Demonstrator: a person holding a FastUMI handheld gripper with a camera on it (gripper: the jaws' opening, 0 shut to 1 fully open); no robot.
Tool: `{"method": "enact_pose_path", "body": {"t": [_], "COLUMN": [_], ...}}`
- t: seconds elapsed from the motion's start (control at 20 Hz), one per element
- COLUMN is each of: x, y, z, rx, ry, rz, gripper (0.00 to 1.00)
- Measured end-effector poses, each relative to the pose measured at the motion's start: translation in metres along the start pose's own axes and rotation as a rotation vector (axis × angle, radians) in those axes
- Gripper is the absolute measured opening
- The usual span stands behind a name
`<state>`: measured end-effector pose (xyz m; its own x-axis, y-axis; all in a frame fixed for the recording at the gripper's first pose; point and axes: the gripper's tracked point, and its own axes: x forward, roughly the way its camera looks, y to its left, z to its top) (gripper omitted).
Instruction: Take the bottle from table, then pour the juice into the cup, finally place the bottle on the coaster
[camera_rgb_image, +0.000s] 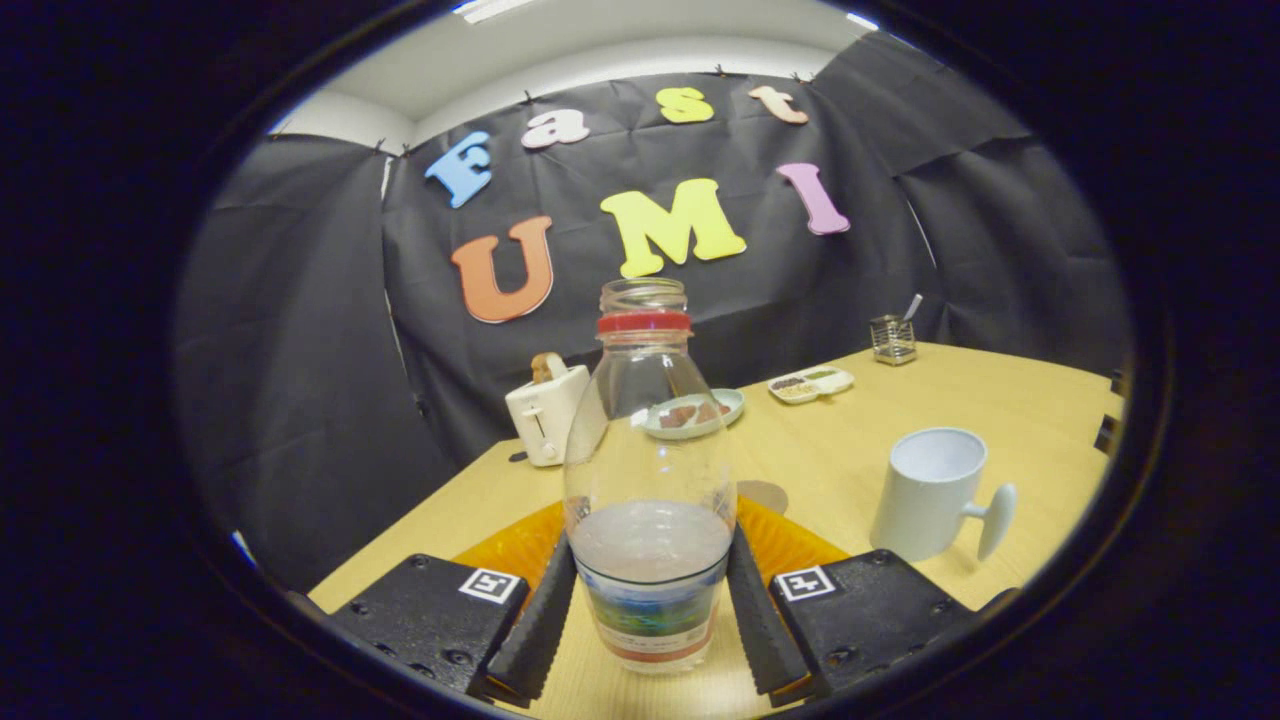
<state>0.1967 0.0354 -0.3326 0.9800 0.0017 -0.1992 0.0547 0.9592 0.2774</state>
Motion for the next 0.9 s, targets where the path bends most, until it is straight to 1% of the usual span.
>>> {"method": "enact_pose_path", "body": {"t": [0.35,0.55,0.6,0.75,0.9], "x": [-0.002,-0.002,-0.002,0.000,0.002], "y": [0.009,0.017,0.017,0.018,0.016], "z": [0.020,0.033,0.036,0.040,0.048], "rx": [0.287,0.516,0.569,0.667,0.826], "ry": [0.014,0.008,0.006,0.011,0.006], "rz": [0.082,0.151,0.157,0.156,0.147], "gripper": [0.78,0.77,0.77,0.77,0.77]}}
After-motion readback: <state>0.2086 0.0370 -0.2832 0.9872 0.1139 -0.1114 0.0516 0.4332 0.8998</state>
